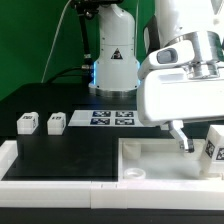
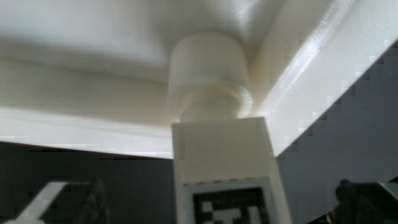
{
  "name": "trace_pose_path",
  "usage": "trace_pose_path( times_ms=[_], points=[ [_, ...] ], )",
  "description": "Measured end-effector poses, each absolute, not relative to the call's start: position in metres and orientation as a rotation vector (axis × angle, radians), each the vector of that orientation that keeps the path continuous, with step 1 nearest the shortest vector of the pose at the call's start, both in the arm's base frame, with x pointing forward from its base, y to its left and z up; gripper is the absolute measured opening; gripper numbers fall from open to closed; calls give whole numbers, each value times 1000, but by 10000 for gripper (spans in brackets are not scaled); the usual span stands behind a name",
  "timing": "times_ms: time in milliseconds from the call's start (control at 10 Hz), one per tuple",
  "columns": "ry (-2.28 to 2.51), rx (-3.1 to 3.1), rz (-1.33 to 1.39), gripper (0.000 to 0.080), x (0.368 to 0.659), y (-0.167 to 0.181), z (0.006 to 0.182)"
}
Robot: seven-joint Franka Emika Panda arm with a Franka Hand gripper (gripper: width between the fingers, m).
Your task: Assemble one leg
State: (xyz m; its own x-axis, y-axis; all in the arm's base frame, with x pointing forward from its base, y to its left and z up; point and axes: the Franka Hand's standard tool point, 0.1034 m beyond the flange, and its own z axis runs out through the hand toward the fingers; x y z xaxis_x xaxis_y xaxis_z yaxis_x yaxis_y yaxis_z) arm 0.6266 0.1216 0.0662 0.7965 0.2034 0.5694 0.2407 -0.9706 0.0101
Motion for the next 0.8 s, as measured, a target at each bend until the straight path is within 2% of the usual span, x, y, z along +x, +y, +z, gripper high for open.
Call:
trace_pose_path(
  times_ms=[100, 400, 600, 800],
  points=[
    [-360, -2918, -912, 649, 627, 122, 67],
    [-359, -2936, -803, 649, 633, 127, 104],
    [-356, -2938, -802, 649, 629, 127, 92],
    [-368, -2983, -450, 649, 621, 136, 91]
  ],
)
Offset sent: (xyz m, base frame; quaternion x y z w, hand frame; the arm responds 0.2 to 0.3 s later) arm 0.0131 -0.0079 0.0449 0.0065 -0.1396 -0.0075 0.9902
